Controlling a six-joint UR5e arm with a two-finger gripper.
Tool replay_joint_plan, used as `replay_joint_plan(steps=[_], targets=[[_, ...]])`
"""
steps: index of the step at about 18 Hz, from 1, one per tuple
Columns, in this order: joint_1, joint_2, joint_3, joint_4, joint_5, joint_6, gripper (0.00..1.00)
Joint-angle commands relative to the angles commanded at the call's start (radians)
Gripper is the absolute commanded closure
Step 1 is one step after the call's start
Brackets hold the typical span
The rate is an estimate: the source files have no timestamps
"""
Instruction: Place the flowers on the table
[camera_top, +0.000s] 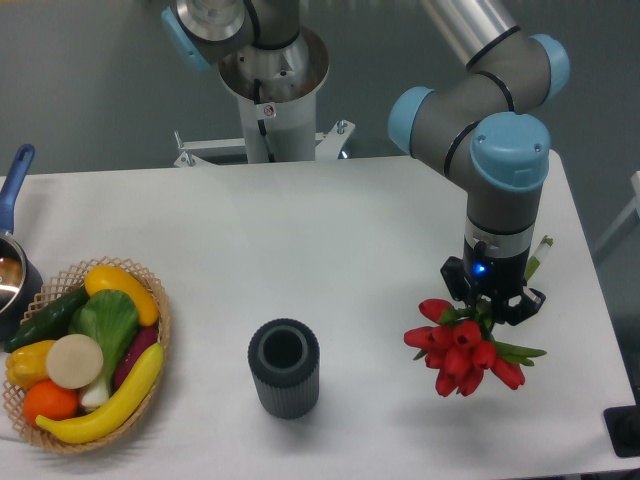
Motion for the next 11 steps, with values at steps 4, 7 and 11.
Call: replay_joint_plan(steps=[4, 7, 11], targets=[[0.0, 0.002, 0.0, 0.0, -0.002, 0.002, 0.9], [0.0, 0.0, 0.003, -0.002, -0.006, 0.0, 0.89], [0.0, -0.002, -0.003, 0.0, -0.005, 0.0, 0.89]])
